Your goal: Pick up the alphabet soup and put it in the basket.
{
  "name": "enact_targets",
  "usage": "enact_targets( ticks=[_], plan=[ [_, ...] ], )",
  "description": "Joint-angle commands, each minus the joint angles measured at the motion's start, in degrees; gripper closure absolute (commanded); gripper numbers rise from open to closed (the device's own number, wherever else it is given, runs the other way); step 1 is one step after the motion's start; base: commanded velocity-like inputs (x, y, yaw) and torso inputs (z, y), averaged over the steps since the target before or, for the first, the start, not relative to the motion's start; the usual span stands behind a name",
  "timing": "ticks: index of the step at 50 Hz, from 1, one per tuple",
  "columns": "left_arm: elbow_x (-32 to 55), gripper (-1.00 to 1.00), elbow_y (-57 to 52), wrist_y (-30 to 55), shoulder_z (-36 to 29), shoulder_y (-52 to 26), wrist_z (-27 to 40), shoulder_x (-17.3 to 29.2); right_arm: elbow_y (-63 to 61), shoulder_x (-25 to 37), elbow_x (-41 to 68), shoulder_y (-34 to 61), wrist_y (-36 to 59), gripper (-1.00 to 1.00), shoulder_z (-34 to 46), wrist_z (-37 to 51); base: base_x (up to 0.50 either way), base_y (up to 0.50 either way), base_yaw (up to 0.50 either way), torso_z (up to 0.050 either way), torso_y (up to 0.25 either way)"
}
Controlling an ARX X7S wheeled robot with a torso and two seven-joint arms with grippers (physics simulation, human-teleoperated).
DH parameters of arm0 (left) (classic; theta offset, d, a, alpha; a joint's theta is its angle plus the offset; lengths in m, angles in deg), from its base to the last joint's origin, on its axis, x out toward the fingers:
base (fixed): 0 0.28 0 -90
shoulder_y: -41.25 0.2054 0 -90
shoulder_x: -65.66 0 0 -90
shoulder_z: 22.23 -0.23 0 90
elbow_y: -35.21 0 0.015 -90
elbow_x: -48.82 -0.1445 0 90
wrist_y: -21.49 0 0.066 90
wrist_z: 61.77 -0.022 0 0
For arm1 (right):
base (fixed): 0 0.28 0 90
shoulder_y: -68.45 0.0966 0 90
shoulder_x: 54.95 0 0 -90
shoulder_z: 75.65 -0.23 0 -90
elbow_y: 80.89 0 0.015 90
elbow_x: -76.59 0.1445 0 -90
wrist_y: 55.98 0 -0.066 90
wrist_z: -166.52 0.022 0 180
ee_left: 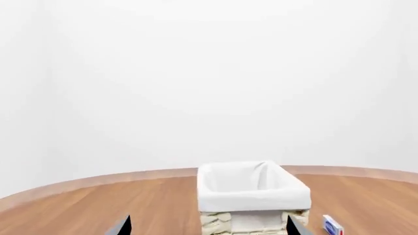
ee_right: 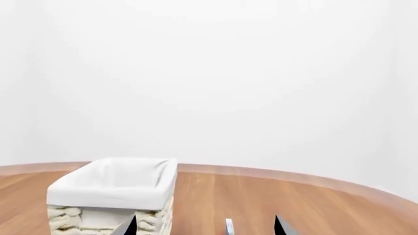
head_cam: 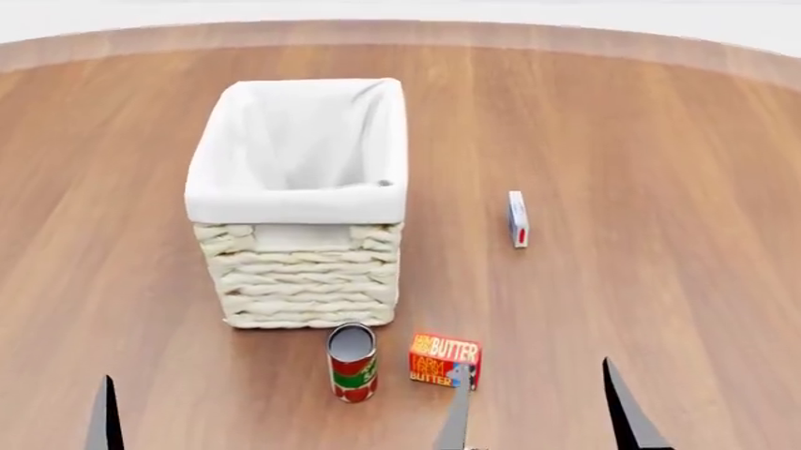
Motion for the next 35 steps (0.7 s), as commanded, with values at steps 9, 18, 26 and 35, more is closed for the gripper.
enact_targets(
  ticks=[9,18,26,35],
  plan=[
    [-0.2,-1.00,-0.1,0.0,-0.9,0.1,1.6,1.1,-0.1,1.0,2.0,-0.3,-0.9,-1.00,0.4,0.6,0.50,0.00,0.00,0.000,0.000],
    [0.2,-1.00,0.2,-0.1,-1.1,0.0,2.1,1.5,0.1,1.5,2.1,-0.2,-0.7,-1.00,0.8,1.1,0.50,0.00,0.00,0.000,0.000],
    [0.4,-1.00,0.3,-0.2,-1.4,-0.1,2.4,1.9,0.0,1.6,2.4,-0.4,-1.5,-1.00,0.7,1.7,0.25,0.00,0.00,0.000,0.002],
    [0.8,-1.00,0.9,-0.3,-1.5,-0.2,2.8,2.1,0.1,2.1,2.1,0.1,-0.1,-1.00,1.1,2.5,0.00,0.19,0.00,0.000,0.000]
  ],
)
